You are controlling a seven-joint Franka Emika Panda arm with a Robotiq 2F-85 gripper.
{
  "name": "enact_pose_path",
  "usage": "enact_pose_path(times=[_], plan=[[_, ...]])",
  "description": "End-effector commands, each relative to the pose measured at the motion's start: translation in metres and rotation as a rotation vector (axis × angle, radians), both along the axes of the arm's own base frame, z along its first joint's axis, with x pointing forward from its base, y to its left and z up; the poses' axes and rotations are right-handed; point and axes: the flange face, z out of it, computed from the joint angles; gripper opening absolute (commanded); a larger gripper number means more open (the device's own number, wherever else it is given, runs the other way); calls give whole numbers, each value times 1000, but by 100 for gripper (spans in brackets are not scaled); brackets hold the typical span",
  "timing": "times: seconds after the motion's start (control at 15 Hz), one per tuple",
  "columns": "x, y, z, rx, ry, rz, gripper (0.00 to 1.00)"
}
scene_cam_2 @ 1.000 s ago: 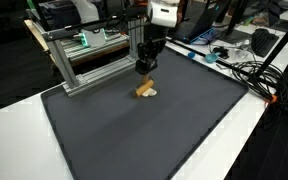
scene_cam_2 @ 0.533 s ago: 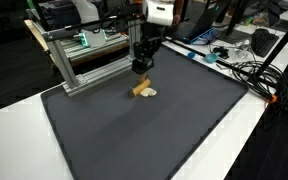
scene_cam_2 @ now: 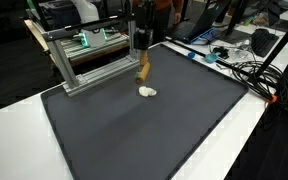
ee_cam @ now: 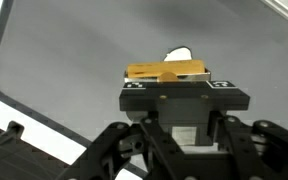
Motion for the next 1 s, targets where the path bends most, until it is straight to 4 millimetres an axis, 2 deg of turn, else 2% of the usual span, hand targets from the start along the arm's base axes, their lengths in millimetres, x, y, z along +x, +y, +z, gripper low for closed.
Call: enact_pose_path(times=[0.0, 0.27, 0.47, 0.53, 0.6, 0.8, 0.87, 0.93], plan=[[-7, 34, -2, 23, 21, 199, 22], [4, 53, -40, -22, 97, 412, 22], [22, 48, -69, -68, 157, 557, 22], [6, 54, -63, -33, 144, 468, 22], [9, 53, -73, -32, 156, 474, 47], [9, 53, -77, -30, 163, 471, 47], [9, 53, -75, -31, 160, 471, 22], [9, 51, -73, -67, 125, 501, 22]])
